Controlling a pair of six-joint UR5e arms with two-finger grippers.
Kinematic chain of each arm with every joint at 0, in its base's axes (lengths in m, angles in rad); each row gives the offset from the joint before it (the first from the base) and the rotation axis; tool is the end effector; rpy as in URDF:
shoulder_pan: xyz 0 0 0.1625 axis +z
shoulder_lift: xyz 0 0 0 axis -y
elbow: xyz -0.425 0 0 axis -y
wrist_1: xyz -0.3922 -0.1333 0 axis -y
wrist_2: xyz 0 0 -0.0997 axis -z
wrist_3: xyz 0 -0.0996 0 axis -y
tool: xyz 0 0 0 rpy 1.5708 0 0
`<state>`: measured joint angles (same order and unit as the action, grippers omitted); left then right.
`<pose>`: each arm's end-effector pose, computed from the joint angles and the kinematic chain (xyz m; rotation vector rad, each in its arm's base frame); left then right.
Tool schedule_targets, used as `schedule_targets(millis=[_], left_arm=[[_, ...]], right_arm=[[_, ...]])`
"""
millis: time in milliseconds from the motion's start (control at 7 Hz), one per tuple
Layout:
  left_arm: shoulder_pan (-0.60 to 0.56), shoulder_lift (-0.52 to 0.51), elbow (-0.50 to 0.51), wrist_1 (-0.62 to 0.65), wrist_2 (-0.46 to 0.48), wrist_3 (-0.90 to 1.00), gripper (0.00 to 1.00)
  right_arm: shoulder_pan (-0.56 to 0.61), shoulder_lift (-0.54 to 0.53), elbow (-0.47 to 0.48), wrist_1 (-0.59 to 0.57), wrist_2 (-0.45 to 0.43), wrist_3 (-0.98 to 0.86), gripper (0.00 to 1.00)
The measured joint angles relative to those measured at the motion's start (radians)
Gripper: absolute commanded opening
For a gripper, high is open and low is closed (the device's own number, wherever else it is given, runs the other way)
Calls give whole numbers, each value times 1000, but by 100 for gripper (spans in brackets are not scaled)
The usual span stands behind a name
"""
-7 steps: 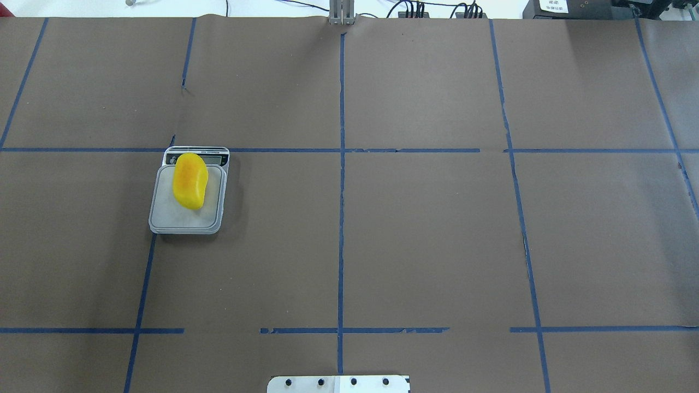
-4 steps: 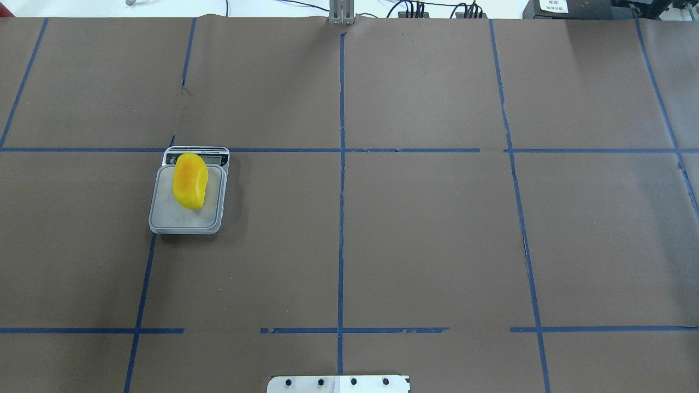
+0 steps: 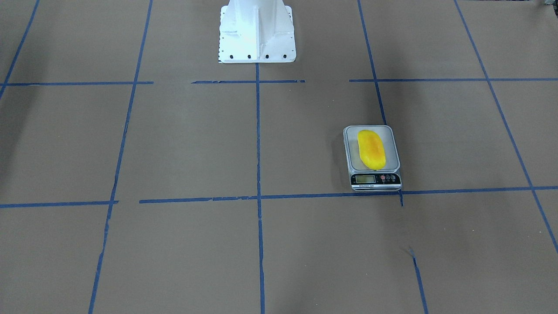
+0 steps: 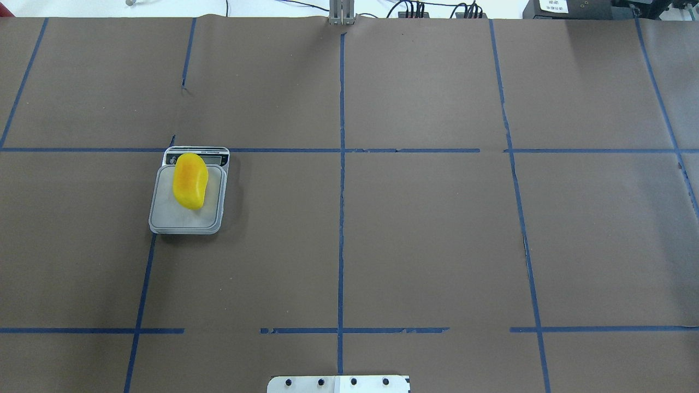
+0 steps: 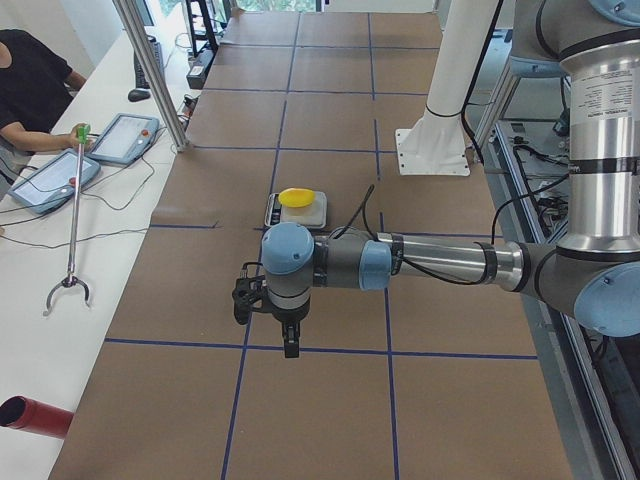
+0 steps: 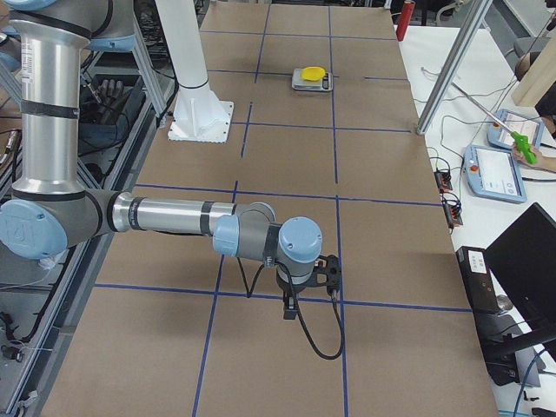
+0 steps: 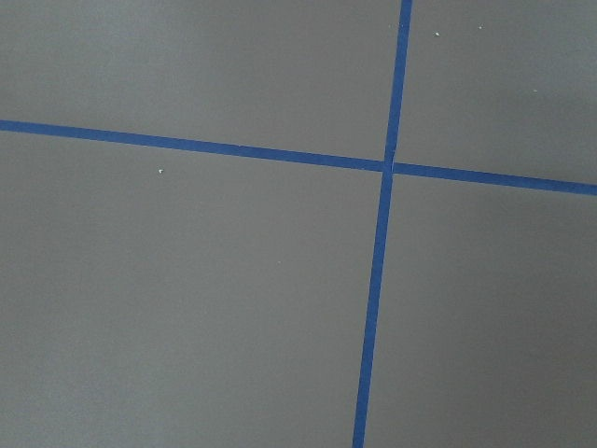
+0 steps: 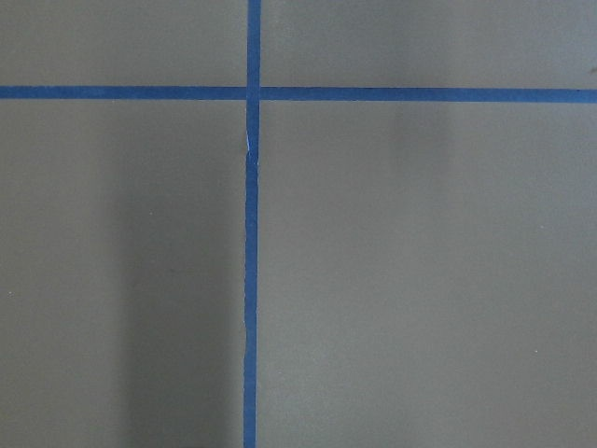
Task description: Weigh mango
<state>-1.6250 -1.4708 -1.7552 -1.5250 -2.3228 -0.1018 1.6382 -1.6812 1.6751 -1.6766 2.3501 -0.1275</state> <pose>-0.0896 -0.4466 0.6211 0.0189 0.7532 -0.1340 0.0926 -0.4313 0.6689 -0.0299 -0.7851 -0.0134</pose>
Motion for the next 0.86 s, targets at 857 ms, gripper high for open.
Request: schedule_targets(millis=[857], left_arm=[[2,-6,44,-49,-3,84,100]], right_arm=[[0,0,-1,0,0,-1,100]])
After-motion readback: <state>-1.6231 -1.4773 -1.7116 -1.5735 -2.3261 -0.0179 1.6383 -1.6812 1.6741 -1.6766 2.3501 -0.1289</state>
